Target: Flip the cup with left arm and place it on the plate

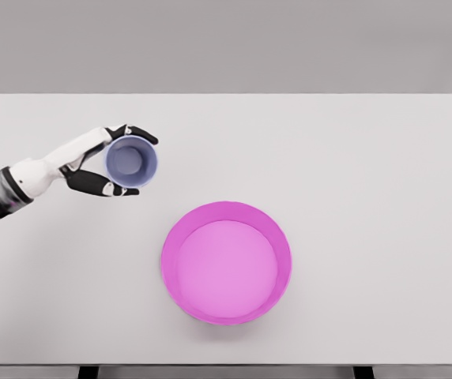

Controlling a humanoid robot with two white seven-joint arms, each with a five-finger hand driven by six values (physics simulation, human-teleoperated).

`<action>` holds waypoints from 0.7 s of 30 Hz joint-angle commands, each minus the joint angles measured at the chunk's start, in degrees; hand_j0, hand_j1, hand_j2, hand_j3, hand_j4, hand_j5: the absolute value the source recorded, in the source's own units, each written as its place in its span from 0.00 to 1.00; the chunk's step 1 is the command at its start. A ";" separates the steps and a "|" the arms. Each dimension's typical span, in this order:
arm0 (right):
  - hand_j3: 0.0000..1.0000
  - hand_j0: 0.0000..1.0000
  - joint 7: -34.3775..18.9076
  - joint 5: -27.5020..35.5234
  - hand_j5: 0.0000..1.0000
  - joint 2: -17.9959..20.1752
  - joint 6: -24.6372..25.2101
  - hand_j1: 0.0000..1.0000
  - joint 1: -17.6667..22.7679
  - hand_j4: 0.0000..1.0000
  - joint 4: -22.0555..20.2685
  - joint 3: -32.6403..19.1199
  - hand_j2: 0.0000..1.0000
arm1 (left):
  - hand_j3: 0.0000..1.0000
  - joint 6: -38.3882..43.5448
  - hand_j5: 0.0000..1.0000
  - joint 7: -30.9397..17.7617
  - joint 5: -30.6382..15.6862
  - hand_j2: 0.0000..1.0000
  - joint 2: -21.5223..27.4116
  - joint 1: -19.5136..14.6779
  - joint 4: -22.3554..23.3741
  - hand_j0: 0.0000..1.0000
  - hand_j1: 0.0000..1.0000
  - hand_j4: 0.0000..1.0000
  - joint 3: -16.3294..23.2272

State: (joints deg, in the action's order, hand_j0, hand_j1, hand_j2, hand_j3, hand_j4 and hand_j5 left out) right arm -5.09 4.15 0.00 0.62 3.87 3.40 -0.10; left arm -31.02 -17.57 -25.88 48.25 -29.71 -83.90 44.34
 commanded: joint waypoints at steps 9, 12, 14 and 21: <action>1.00 1.00 -0.01 -0.02 1.00 0.00 0.00 1.00 0.00 1.00 0.02 0.01 1.00 | 0.70 0.17 0.70 1.93 -9.28 0.70 0.35 3.87 -7.16 0.70 0.70 0.70 0.39; 1.00 1.00 -0.01 -0.02 1.00 0.00 0.00 1.00 0.09 1.00 0.02 0.01 1.00 | 0.70 0.26 0.70 1.93 -9.98 0.70 -0.35 5.45 -7.16 0.70 0.70 0.70 1.27; 1.00 1.00 -0.01 -0.02 1.00 0.00 0.00 1.00 0.09 1.00 0.02 0.01 1.00 | 0.70 0.17 0.70 1.93 -9.98 0.70 -0.53 5.62 -7.16 0.70 0.70 0.70 2.24; 1.00 1.00 -0.01 -0.02 1.00 0.00 0.00 1.00 0.09 1.00 0.02 0.01 1.00 | 0.70 0.09 0.70 1.93 -13.32 0.70 -1.23 5.80 -7.42 0.70 0.70 0.70 3.56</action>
State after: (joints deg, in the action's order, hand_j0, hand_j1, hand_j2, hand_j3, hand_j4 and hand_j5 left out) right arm -5.09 4.15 0.00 0.62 3.87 3.41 -0.10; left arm -30.93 -15.69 -37.51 47.17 -23.91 -91.14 47.42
